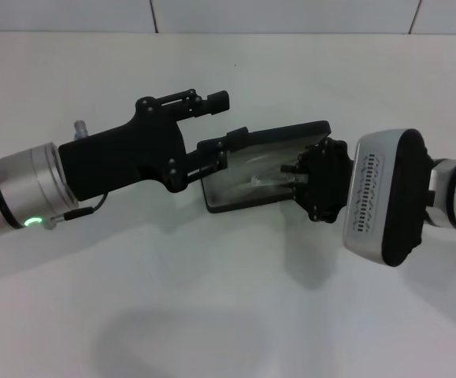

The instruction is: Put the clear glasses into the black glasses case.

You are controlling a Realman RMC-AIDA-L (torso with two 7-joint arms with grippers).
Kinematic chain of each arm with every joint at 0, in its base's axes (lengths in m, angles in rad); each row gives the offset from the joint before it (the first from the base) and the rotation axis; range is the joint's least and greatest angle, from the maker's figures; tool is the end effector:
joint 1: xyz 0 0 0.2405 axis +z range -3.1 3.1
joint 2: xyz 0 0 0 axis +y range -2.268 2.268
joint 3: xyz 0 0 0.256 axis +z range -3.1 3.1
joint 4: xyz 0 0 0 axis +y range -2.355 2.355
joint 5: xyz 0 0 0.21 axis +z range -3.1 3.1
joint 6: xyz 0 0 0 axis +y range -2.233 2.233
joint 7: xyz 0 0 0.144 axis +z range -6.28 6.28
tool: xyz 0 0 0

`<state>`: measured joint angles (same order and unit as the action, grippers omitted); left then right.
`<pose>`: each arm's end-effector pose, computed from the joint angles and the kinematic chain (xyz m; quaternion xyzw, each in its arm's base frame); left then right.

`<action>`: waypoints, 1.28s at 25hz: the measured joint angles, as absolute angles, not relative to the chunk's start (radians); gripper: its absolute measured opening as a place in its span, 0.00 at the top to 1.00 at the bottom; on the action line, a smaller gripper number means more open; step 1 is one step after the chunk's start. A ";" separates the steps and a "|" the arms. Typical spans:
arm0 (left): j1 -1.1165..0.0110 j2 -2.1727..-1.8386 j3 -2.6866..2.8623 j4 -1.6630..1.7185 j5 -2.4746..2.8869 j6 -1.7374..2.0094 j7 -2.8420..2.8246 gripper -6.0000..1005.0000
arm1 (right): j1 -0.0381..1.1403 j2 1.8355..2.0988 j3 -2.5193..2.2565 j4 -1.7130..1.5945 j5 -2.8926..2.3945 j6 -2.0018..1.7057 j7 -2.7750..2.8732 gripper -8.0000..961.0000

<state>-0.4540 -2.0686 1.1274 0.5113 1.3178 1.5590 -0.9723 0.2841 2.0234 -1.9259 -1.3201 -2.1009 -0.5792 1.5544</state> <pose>-0.2251 0.3121 -0.0212 -0.8999 -0.0726 -0.3984 0.1617 0.1781 0.3305 -0.0786 -0.9470 -0.1492 -0.0274 0.2831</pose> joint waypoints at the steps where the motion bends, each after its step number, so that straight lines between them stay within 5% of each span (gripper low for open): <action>1: -0.452 -2.069 1.127 0.511 1.318 1.559 -0.972 0.46 | 0.285 2.024 -1.934 -1.314 -2.101 -0.563 1.555 0.85; 32: -0.453 -2.068 1.129 0.511 1.330 1.562 -0.995 0.46 | 0.296 2.028 -2.015 -1.287 -2.396 -0.416 1.749 0.85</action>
<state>-0.4533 -2.0677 1.1291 0.5109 1.3300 1.5617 -0.9949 0.2965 2.0279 -2.0146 -1.2866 -2.3961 -0.4155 1.7485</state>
